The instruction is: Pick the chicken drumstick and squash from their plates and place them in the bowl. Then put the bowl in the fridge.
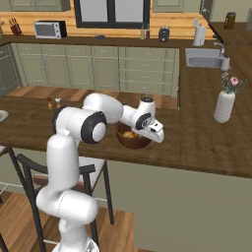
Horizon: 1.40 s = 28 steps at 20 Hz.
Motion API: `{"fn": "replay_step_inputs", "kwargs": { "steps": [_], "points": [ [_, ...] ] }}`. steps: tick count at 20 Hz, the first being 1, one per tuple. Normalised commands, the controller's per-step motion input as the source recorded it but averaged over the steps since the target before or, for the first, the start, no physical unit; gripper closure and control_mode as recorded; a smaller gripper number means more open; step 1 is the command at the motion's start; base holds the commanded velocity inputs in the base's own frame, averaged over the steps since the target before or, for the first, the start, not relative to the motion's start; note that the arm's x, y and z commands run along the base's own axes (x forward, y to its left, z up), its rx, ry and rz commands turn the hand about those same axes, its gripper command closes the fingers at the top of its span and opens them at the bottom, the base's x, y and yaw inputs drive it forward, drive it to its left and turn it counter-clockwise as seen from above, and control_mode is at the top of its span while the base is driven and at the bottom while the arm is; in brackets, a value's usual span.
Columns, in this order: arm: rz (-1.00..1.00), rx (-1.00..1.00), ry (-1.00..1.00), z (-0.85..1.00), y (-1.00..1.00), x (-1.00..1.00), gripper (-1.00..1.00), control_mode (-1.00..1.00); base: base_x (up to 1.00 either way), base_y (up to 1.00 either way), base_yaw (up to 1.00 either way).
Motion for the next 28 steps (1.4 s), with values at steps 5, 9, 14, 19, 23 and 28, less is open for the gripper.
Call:
{"fn": "replay_step_inputs", "kwargs": {
  "steps": [5, 9, 14, 19, 23, 28],
  "points": [
    [0.0, 0.0, 0.0, 0.0, 0.0, 0.0, -1.0, -1.0, 0.0, 0.0, 0.0],
    [0.0, 0.0, 0.01, -0.01, 0.0, 0.0, -1.0, -1.0, 0.0, 0.0, 0.0],
    [0.0, 0.0, 0.0, -0.04, 0.0, 0.0, 1.0, -1.0, 0.0, 0.0, 0.0],
    [0.0, 0.0, 0.0, -0.01, 0.0, 0.0, 1.0, -1.0, 0.0, 0.0, 0.0],
    [0.0, 0.0, 0.01, -0.06, 0.0, 0.0, 1.0, -1.0, 0.0, 0.0, 0.0],
    [0.0, 0.14, 0.0, 0.66, -0.24, -0.22, 1.0, -1.0, 0.0, 0.0, 0.0]
  ]
}}
